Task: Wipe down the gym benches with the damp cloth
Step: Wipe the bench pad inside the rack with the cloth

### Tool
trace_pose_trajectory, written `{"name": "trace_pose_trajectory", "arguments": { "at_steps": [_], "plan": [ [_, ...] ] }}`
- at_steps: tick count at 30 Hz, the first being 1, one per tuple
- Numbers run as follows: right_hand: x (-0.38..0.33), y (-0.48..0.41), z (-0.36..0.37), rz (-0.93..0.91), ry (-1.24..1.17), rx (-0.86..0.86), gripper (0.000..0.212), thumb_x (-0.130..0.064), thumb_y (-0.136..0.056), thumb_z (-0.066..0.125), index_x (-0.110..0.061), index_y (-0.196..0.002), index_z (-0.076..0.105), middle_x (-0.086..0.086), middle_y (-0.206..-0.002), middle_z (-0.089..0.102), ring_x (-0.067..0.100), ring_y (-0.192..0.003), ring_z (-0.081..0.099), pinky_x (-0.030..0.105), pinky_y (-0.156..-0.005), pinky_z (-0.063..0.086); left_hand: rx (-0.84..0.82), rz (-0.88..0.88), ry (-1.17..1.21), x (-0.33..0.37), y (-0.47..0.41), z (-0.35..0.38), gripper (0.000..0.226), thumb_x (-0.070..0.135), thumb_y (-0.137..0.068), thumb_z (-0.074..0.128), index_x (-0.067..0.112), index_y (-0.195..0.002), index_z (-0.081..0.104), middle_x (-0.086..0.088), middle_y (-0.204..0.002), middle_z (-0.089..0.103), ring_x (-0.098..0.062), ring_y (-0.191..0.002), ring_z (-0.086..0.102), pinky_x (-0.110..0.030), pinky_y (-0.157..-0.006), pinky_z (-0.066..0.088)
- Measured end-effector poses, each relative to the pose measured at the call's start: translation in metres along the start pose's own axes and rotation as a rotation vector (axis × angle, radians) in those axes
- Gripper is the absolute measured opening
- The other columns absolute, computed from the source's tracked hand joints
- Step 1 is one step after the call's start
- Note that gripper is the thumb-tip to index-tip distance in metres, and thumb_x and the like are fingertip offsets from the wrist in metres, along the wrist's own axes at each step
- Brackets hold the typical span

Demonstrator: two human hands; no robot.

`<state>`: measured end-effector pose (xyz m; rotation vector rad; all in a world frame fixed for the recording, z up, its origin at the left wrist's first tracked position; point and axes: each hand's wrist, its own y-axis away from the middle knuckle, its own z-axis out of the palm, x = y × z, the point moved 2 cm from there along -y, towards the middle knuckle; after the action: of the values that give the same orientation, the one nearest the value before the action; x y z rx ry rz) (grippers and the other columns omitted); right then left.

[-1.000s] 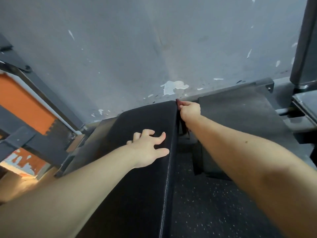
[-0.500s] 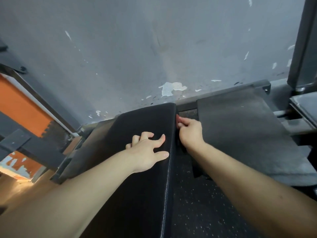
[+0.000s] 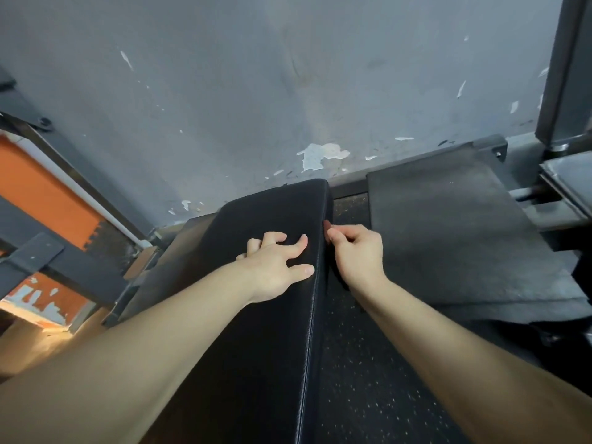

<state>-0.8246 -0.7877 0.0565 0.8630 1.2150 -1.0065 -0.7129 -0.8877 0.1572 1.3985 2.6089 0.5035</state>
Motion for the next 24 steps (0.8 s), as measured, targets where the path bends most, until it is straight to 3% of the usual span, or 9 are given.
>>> {"name": "trace_pose_trajectory", "arguments": {
  "at_steps": [4,8,13,17,20,24],
  "plan": [
    [-0.008,-0.043,0.015,0.077,0.027,0.099,0.019,-0.015,-0.095,0.066,-0.02,-0.087,0.081,-0.004,-0.091,0.077,0.014,-0.091,0.071,0.04,-0.096,0.056,0.006,0.003,-0.014,-0.004,-0.004,0.0,0.06,0.064,-0.099,0.044,0.058,-0.153,0.019,0.015,-0.164,0.011,-0.025,-0.15,0.006,-0.055,-0.121,0.02],
    [-0.009,-0.025,0.01,0.007,0.109,0.036,0.021,-0.013,-0.099,0.061,-0.019,-0.108,0.08,-0.002,-0.11,0.073,0.015,-0.104,0.067,0.033,-0.1,0.051,0.013,0.002,-0.009,-0.004,-0.004,0.001,0.061,0.063,-0.099,0.045,0.057,-0.154,0.02,0.014,-0.164,0.012,-0.024,-0.149,0.007,-0.053,-0.121,0.021],
    [0.005,0.044,-0.012,-0.089,0.114,-0.057,0.019,-0.01,-0.096,0.068,-0.024,-0.097,0.08,-0.005,-0.1,0.07,0.008,-0.097,0.066,0.018,-0.087,0.048,0.023,0.0,0.009,-0.002,-0.005,0.001,0.06,0.06,-0.1,0.045,0.056,-0.154,0.019,0.014,-0.164,0.011,-0.022,-0.15,0.006,-0.051,-0.122,0.02],
    [0.002,0.005,0.003,-0.016,0.073,0.016,0.026,-0.007,-0.09,0.067,-0.027,-0.074,0.075,-0.003,-0.09,0.075,0.016,-0.091,0.07,0.035,-0.092,0.055,0.015,-0.003,0.032,-0.003,-0.003,0.002,0.06,0.06,-0.1,0.045,0.056,-0.154,0.019,0.014,-0.164,0.011,-0.022,-0.149,0.004,-0.051,-0.122,0.02],
    [-0.01,-0.035,0.014,0.079,0.066,0.087,0.018,-0.011,-0.094,0.066,-0.017,-0.083,0.078,-0.002,-0.085,0.075,0.017,-0.085,0.071,0.04,-0.089,0.059,0.001,-0.005,0.021,0.001,-0.001,0.0,0.059,0.059,-0.101,0.044,0.055,-0.155,0.019,0.013,-0.164,0.011,-0.023,-0.15,0.005,-0.05,-0.123,0.017],
    [-0.007,-0.025,0.009,0.009,0.174,-0.019,0.022,-0.016,-0.098,0.06,-0.019,-0.104,0.081,-0.003,-0.099,0.077,0.016,-0.099,0.07,0.04,-0.097,0.056,0.01,-0.008,0.035,0.0,0.0,0.001,0.06,0.058,-0.101,0.045,0.055,-0.155,0.019,0.012,-0.165,0.01,-0.024,-0.15,0.004,-0.05,-0.124,0.015]
  ]
}}
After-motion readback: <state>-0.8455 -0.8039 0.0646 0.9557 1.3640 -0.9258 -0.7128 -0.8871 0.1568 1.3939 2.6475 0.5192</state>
